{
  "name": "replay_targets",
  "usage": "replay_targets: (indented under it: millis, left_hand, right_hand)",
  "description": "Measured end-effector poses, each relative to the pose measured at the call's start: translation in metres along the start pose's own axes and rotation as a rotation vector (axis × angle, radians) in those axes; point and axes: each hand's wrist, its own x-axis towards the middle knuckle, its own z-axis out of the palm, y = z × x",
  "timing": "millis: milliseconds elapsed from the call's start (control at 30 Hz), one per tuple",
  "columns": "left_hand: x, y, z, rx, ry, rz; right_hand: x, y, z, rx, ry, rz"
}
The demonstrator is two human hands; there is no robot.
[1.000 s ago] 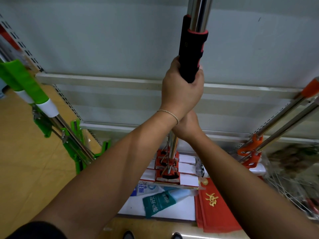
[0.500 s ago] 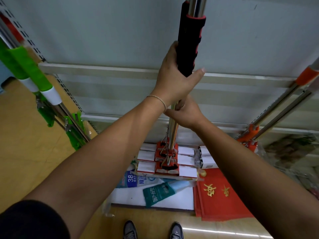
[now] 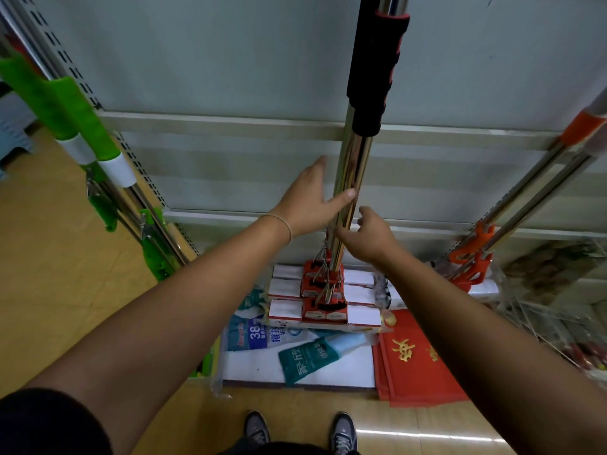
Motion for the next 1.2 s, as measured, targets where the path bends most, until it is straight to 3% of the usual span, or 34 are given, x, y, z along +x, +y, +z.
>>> replay_targets:
  millis: [267, 533, 800, 1200]
  left_hand:
    - [-0.018, -0.036, -0.01, 0.078, -0.152, -0.004]
    - [-0.039, -0.054, -0.01, 0.124, -0.271, -0.019]
    - [-0.075, -0.061, -0.015, 0.133, -0.209, -0.12]
    - [-0.15, -0.107, -0.056, 0.131, -0.042, -0.37]
  right_hand:
    - [-0.023, -0.011, 0.013, -0.137, 0.027, 0.081]
    - [-0.057, -0.013, 0.028, -0.05, 0.001, 0.119]
    - [-0.075, -0.019, 0.038, 0.01, -0.07, 0.093]
    - [-0.092, -0.063, 0.091, -0.073, -0.271, -0.118]
